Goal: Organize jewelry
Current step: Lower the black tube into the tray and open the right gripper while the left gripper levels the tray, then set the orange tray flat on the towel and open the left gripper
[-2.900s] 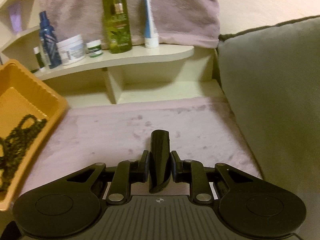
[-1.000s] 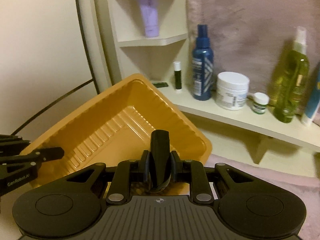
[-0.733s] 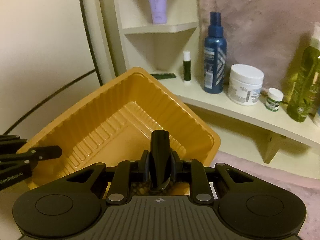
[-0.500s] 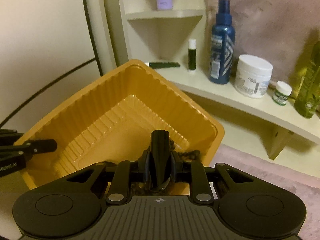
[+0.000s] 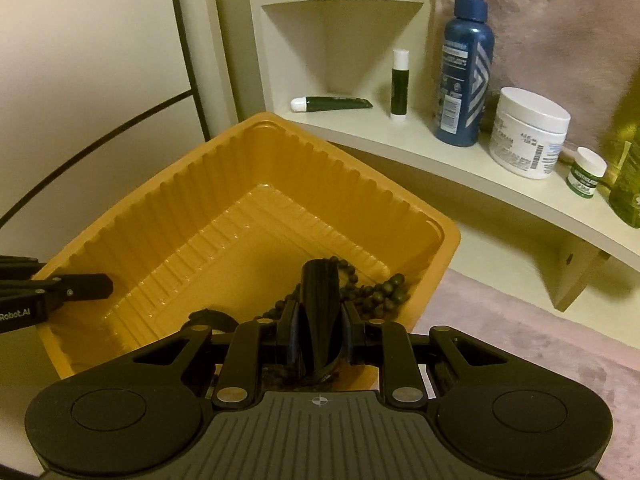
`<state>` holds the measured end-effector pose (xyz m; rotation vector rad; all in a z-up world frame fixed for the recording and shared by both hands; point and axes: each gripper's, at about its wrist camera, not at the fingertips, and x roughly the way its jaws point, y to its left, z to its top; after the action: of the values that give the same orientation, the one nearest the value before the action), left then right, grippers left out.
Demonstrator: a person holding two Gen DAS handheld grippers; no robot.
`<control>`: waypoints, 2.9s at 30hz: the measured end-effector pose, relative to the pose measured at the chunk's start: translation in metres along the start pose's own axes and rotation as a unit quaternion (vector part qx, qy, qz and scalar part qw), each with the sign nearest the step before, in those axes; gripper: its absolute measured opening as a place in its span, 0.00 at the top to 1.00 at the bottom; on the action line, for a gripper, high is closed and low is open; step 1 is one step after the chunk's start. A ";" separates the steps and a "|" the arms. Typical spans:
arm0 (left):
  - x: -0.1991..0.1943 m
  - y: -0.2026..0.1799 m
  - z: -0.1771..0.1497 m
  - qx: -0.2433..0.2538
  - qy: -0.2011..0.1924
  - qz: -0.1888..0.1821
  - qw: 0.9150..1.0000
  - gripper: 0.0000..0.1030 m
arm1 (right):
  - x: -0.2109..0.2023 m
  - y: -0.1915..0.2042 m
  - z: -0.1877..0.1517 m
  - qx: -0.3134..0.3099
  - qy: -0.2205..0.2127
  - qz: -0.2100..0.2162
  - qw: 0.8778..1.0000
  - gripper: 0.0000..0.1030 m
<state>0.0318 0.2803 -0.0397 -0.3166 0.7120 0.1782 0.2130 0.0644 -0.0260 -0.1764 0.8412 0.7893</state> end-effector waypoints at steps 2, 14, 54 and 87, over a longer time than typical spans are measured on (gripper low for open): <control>0.001 0.002 -0.001 -0.005 0.001 -0.001 1.000 0.92 | 0.003 0.002 0.002 -0.001 0.001 0.001 1.000 0.79; 0.009 0.011 -0.007 -0.032 0.015 -0.009 0.999 0.77 | 0.013 0.011 0.006 -0.005 0.006 0.004 1.000 0.79; -0.043 -0.030 0.004 0.061 -0.051 0.055 0.995 0.03 | -0.045 0.012 -0.022 0.039 -0.044 -0.003 0.998 0.18; -0.105 -0.141 -0.037 0.087 -0.003 0.028 0.996 0.01 | -0.196 -0.018 -0.140 0.184 -0.034 -0.084 0.979 0.10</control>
<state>-0.0316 0.1295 0.0356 -0.1297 0.7252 0.1680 0.0620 -0.1182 0.0191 0.1070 0.8804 0.4691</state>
